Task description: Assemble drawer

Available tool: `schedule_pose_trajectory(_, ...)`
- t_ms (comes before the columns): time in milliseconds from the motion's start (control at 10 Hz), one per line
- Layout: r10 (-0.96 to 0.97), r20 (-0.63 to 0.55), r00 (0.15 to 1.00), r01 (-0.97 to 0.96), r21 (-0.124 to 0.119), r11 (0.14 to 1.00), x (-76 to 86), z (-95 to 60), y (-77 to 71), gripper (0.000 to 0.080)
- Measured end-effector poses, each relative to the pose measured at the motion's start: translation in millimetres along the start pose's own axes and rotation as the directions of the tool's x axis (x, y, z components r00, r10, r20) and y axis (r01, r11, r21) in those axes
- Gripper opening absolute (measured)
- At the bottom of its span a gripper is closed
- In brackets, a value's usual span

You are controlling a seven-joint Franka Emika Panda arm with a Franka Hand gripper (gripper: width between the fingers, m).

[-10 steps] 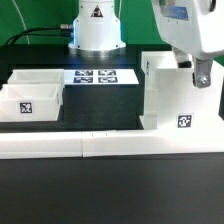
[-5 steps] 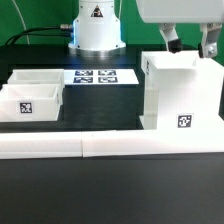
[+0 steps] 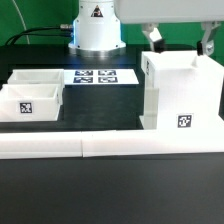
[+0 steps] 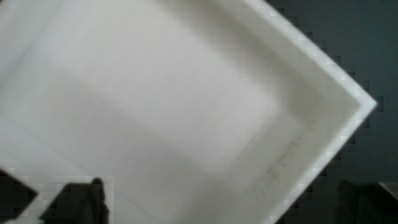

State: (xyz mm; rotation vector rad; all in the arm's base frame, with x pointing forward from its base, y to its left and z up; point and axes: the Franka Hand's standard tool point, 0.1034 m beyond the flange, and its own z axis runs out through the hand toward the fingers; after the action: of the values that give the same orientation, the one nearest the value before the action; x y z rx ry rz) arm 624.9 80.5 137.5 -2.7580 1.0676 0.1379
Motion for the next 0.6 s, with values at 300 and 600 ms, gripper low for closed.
schedule_pose_trajectory(300, -0.26, 0.005, 0.966, 0.26, -0.015, 0.966, 5.1, -1.9, 7.4, 0.0649)
schedule_pose_trajectory(600, -0.477, 0.014, 0.879, 0.477, -0.034, 0.878, 6.8, -2.0, 13.1, 0.0649)
